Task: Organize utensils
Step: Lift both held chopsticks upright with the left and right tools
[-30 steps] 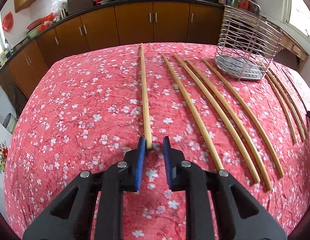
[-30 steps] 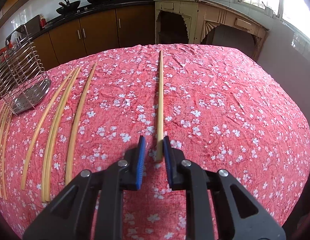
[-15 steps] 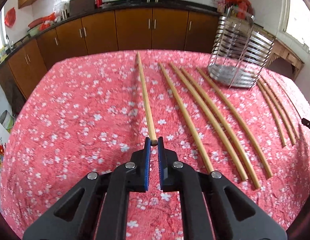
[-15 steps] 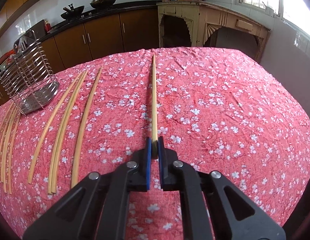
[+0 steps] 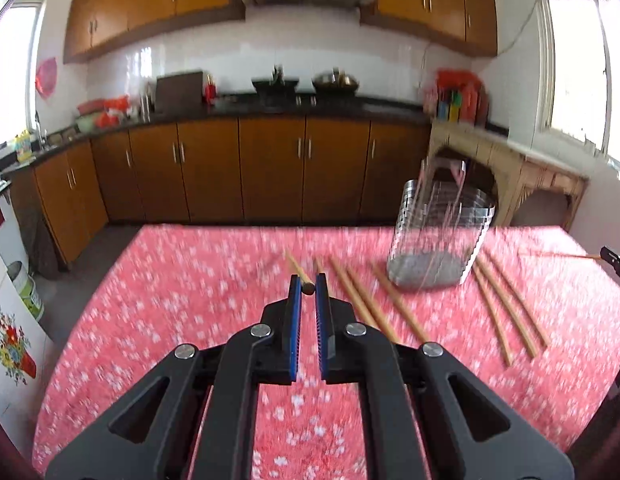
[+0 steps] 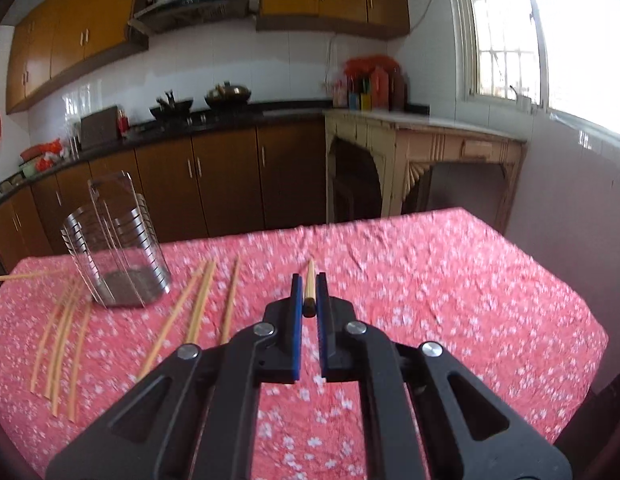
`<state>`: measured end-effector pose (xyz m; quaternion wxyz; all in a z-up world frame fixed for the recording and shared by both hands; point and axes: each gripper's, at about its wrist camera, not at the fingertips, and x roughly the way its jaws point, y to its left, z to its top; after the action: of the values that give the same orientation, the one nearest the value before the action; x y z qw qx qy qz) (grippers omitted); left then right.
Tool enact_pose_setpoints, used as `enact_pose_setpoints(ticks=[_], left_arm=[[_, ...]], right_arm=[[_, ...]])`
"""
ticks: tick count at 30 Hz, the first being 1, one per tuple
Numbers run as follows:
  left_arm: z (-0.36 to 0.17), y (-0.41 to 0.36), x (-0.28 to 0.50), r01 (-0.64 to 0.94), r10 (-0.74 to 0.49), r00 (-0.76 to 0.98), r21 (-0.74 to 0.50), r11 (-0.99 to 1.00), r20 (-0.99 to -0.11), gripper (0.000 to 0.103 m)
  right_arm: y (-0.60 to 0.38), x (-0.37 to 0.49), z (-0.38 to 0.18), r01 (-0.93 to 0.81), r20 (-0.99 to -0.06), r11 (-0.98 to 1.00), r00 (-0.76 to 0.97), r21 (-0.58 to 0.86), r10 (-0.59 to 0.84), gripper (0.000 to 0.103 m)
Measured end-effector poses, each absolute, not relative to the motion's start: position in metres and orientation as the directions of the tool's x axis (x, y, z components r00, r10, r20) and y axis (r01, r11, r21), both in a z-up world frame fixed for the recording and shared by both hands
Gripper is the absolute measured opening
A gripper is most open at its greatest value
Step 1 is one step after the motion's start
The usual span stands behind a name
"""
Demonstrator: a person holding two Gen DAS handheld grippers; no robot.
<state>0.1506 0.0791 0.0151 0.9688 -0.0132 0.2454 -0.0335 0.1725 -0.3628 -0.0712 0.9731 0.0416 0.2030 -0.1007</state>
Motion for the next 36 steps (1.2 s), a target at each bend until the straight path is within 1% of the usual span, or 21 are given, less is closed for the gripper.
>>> enact_pose_setpoints(ticks=[5,11,17,23,32,36], left_arm=[[0.044,0.083,0.16,0.031,-0.05,0.914,-0.055,0.998,-0.404,0.007],[0.074,0.095,0.186,-0.001,-0.037,0.931,-0.102,0.995,-0.364,0.007],[0.09,0.098,0.198,-0.031,-0.007,0.938,-0.104,0.994,-0.347,0.007],[0.104,0.099,0.197,-0.026,-0.012,0.945,-0.111,0.994,-0.327,0.007],[0.132,0.088,0.195,0.012,-0.046,0.957,-0.12,0.993,-0.287,0.007],[0.149,0.074,0.199,0.048,-0.082,0.962,-0.136,0.99,-0.262,0.007]], right_arm=[[-0.358,0.18,-0.04,0.207,-0.332,0.978,0.925,0.036,-0.183,0.007],[-0.361,0.198,-0.009,0.203,-0.279,0.977,0.944,0.063,-0.178,0.007],[-0.368,0.206,0.011,0.192,-0.27,0.976,0.95,0.102,-0.158,0.007],[-0.365,0.2,0.029,0.161,-0.253,0.981,0.959,0.109,-0.129,0.007],[-0.343,0.201,0.074,0.075,-0.208,0.99,0.977,0.119,-0.049,0.007],[-0.325,0.21,0.099,0.021,-0.185,0.993,0.983,0.114,0.0,0.007]])
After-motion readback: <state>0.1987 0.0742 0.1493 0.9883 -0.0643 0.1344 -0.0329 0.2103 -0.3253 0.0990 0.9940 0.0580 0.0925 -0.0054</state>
